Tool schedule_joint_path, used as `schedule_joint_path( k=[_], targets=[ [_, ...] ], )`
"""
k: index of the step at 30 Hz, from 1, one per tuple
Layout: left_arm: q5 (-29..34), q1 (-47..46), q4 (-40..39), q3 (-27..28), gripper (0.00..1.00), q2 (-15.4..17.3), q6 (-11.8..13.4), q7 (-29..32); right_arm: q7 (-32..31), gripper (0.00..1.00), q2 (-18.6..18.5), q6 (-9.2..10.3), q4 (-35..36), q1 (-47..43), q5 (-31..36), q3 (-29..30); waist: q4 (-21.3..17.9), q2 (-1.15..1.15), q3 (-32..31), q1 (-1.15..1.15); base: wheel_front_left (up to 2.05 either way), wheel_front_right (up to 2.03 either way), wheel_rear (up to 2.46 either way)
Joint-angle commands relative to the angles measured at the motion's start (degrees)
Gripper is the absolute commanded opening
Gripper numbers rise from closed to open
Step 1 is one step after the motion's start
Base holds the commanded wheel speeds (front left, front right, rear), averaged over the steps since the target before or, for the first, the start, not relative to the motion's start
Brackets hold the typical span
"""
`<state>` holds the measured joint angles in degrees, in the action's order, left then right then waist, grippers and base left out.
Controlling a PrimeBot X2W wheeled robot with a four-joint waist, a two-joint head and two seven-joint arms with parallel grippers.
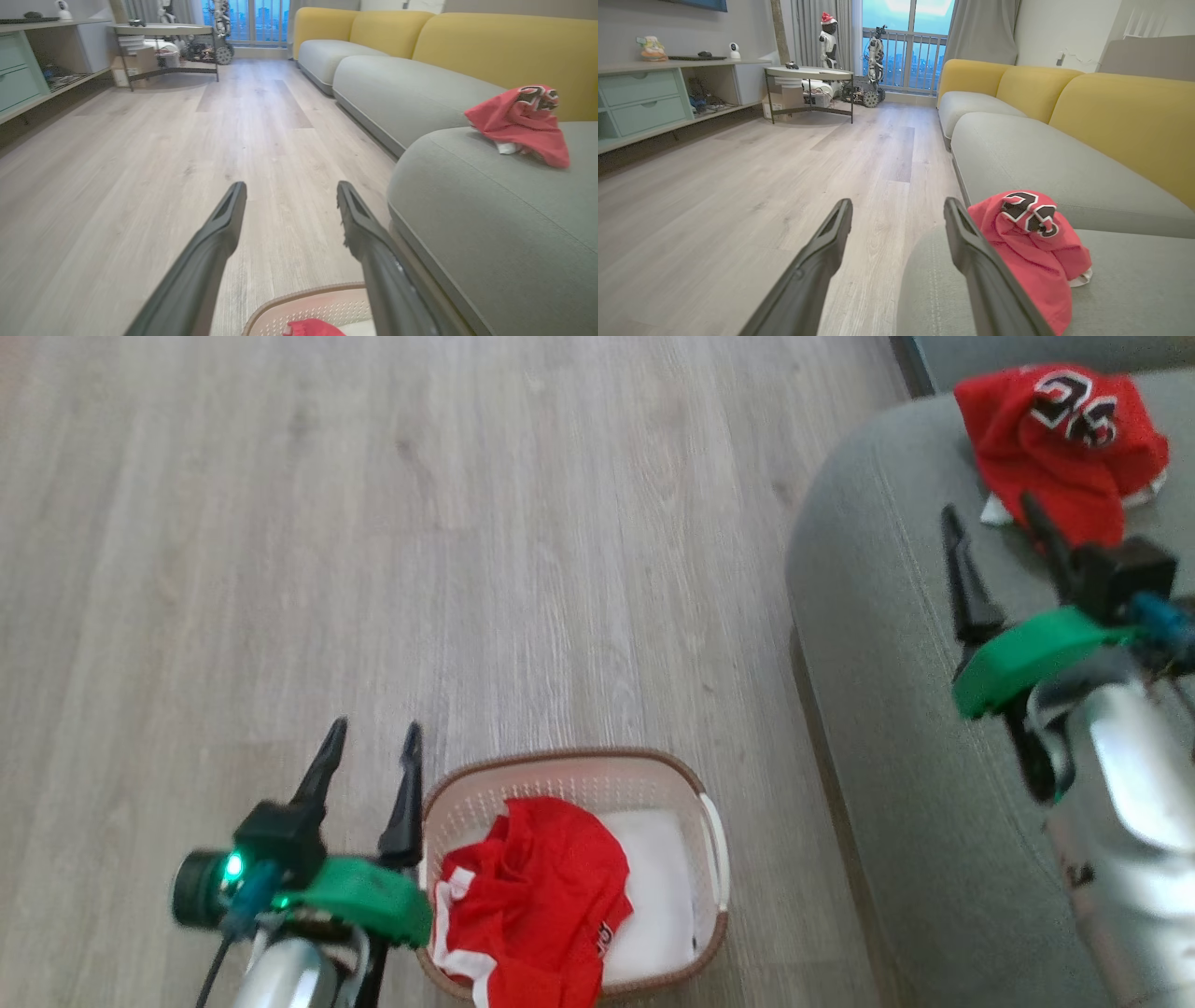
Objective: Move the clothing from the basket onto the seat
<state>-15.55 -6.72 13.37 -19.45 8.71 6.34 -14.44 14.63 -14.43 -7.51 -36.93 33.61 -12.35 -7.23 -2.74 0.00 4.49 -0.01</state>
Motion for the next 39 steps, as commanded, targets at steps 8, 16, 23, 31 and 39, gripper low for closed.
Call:
schedule_joint_path(
  k=[8, 16, 23, 31, 39],
  targets=[
    [0.6, 6.0, -3.8, 8.2, 1.00, -0.2, 1.8, -0.6, 0.4, 1.00, 6.1, 0.02, 10.7, -10.1, 1.4, 3.7, 4.9, 0.00, -5.6, 0.01, 0.00, 0.00, 0.00],
    [1.7, 10.8, -4.9, 11.1, 1.00, -1.5, 1.5, -0.6, 0.4, 1.00, 10.3, 0.02, 18.9, -19.7, 5.3, 5.8, 6.7, 0.00, -6.6, 0.01, 0.00, 0.00, 0.00],
    [2.7, 13.0, -5.0, 12.5, 1.00, -2.4, 0.7, -0.6, 0.4, 1.00, 11.5, 0.02, 22.3, -25.8, 5.4, 7.1, 7.3, 0.00, -7.4, 0.01, 0.00, 0.00, 0.00],
    [3.4, 13.4, -4.7, 13.3, 1.00, -3.2, -0.1, -0.6, 0.4, 1.00, 11.5, 0.02, 24.7, -29.4, 3.6, 7.4, 7.6, 0.00, -7.8, 0.01, 0.00, 0.00, 0.00],
    [4.0, 13.1, -4.0, 14.3, 1.00, -3.7, -0.9, -0.6, 0.4, 1.00, 11.5, 0.02, 25.3, -31.2, 3.1, 5.5, 7.1, 0.00, -8.0, 0.01, 0.00, 0.00, 0.00]
  ],
)
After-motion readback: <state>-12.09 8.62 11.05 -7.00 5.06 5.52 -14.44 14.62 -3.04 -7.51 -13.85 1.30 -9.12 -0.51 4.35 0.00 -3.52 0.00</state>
